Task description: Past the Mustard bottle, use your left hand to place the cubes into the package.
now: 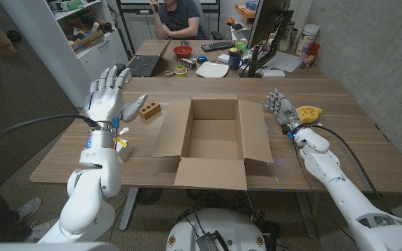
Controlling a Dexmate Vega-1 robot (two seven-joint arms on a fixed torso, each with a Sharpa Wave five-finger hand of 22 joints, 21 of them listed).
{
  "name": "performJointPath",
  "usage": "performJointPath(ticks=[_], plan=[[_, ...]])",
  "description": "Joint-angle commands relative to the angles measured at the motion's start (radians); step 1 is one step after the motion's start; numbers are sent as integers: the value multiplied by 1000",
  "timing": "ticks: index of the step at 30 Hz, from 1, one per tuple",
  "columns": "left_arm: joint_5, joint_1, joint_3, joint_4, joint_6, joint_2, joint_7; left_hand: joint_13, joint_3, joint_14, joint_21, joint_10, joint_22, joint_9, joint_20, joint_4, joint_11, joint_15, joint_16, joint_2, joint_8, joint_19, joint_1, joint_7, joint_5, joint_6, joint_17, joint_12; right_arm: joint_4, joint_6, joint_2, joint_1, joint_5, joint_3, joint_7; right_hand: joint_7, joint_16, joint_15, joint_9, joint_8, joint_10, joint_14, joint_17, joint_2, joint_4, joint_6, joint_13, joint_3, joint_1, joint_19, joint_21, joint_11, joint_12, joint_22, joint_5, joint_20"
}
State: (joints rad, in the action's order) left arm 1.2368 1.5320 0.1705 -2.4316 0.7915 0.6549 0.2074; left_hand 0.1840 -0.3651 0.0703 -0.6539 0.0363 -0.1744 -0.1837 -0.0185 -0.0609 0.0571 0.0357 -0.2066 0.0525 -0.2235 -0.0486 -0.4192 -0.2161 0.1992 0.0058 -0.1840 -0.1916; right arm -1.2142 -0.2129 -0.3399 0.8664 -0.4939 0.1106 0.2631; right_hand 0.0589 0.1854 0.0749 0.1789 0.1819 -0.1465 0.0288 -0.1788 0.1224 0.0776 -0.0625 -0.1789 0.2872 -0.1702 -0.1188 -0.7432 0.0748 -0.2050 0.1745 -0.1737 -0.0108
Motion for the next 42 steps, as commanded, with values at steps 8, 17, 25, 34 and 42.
performJointPath(ticks=[8,17,25,34,42], plan=[[178,-22,28,20,79,-103,-170,2,5,-4,-2,-5,-3,-6,-39,-2,-3,14,5,4,9,33,-14,2,-1,-4,-6,-4,10,-5,0,-7,1,2,5,2,5,12,4,6,-6,-2,-4,-1,9,1,-5,-6,14,0,3,7,-4,2,-6,-1],[188,-39,27,49,102,-137,-231,2,21,-12,-2,4,-1,-7,-101,-5,-12,-4,5,24,17,77,-12,6,-2,-16,-6,-2,8,-10,-3,-10,6,5,7,3,6,12,4,6,-6,-2,-4,-4,13,2,-5,-9,20,1,5,7,-4,2,-7,-2],[200,-46,35,63,116,-149,-282,3,32,-20,0,7,0,-8,-126,-7,-16,-13,5,38,21,104,-10,2,-2,-23,-6,-2,4,-7,-4,-9,7,8,5,4,6,16,4,6,-6,-1,-5,-8,19,2,-5,-15,29,3,7,8,-4,2,-7,-3],[218,-56,39,81,128,-150,-360,3,37,-14,5,12,1,-8,-134,-7,-12,-4,8,44,24,110,-8,1,-2,-30,-6,-2,13,-11,1,-11,3,8,9,4,6,17,4,5,-5,0,-5,-13,23,5,-5,-20,37,5,10,9,-4,2,-9,-6],[255,-63,53,98,146,-158,-431,3,38,-12,10,17,1,-8,-136,-9,-10,1,10,45,24,109,-13,-1,0,-31,-6,-1,11,-12,1,-7,3,5,4,4,6,18,4,5,-4,0,-5,-15,26,6,-5,-23,42,6,12,8,-3,2,-10,-8]])
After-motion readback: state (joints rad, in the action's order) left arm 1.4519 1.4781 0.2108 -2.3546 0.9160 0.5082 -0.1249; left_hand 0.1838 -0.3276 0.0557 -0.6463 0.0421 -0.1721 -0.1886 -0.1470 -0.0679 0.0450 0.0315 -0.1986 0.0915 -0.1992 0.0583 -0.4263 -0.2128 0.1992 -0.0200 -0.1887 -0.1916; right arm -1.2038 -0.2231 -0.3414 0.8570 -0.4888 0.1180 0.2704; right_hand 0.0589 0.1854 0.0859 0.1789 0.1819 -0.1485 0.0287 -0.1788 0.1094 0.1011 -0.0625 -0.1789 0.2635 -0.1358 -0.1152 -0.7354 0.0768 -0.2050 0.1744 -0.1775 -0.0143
